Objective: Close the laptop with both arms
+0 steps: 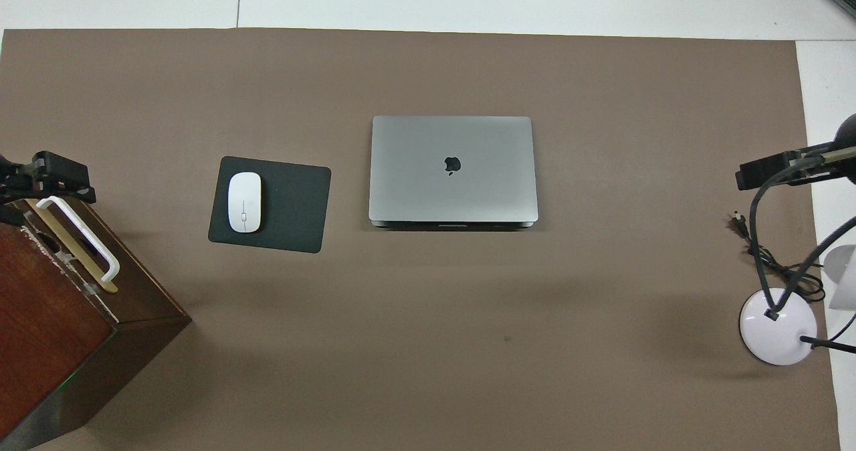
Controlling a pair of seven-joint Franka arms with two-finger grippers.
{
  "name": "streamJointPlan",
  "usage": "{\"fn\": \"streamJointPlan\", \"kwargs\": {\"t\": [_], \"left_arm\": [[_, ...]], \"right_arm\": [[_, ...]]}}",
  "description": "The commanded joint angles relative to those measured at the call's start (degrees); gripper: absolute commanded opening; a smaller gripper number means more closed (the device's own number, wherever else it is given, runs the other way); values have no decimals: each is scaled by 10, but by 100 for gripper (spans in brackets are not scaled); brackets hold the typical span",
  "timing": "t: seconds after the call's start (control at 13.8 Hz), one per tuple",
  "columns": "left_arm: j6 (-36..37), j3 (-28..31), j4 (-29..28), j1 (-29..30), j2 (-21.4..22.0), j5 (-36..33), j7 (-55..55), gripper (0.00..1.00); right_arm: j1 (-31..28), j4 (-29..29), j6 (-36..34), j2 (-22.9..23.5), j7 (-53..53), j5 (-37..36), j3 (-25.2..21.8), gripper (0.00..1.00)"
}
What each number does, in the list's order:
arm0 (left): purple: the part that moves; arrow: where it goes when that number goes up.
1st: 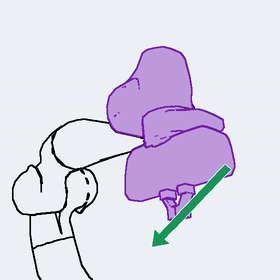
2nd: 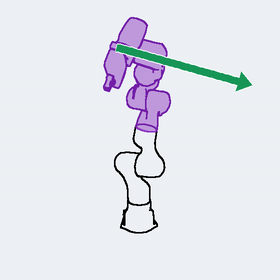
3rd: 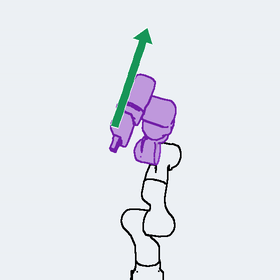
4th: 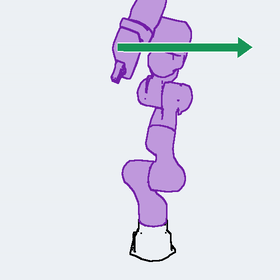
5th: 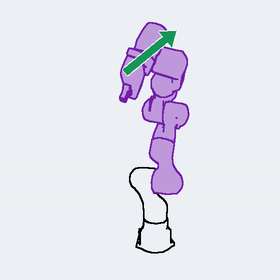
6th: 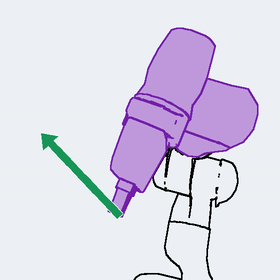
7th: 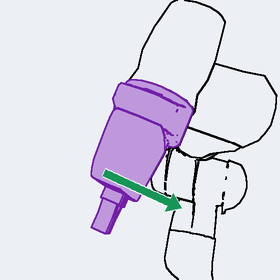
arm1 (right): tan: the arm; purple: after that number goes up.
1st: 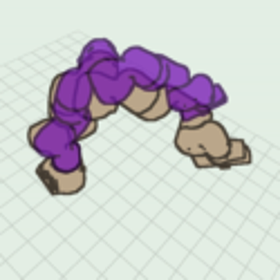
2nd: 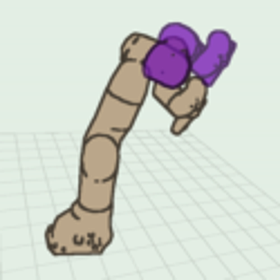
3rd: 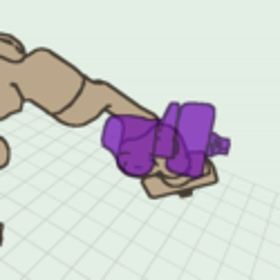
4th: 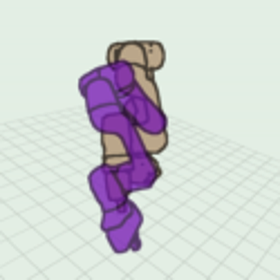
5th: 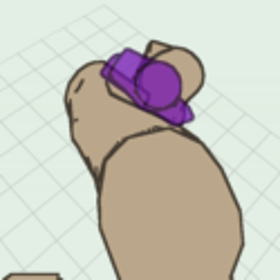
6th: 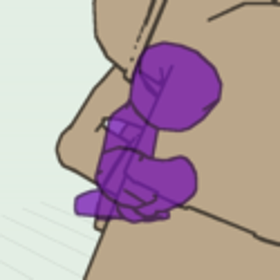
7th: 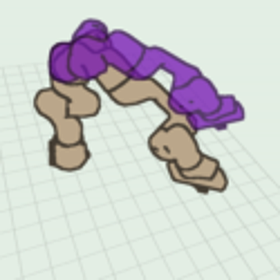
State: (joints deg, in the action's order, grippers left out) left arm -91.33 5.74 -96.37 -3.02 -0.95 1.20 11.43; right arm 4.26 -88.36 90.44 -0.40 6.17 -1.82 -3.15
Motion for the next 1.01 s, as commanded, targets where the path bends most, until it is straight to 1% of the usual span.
{"fn": "streamJointPlan", "kwargs": {"t": [0.0, 0.14, 0.36, 0.43, 0.65, 0.94], "left_arm": [[-11, -18, -9, 14, 15, 0, -23, 100], [-14, -27, -10, 14, 17, -2, -46, 100], [25, -36, 26, 15, 17, -6, -60, 100], [23, -40, 28, 14, 17, -5, -60, 100], [15, -42, 13, 14, 17, -3, -63, 100], [13, -41, 7, 4, 17, -3, -58, 100]], "right_arm": [[-1, -16, 3, -14, 7, 2, -1, 100], [-1, -16, 4, -13, 0, 7, -1, 100], [-1, -16, 3, -13, -13, 27, -1, 100], [-2, -16, 4, -13, -13, 31, -1, 100], [-3, -16, 4, -13, -24, 42, -1, 100], [-3, -16, 4, -13, -28, 44, -1, 100]]}}
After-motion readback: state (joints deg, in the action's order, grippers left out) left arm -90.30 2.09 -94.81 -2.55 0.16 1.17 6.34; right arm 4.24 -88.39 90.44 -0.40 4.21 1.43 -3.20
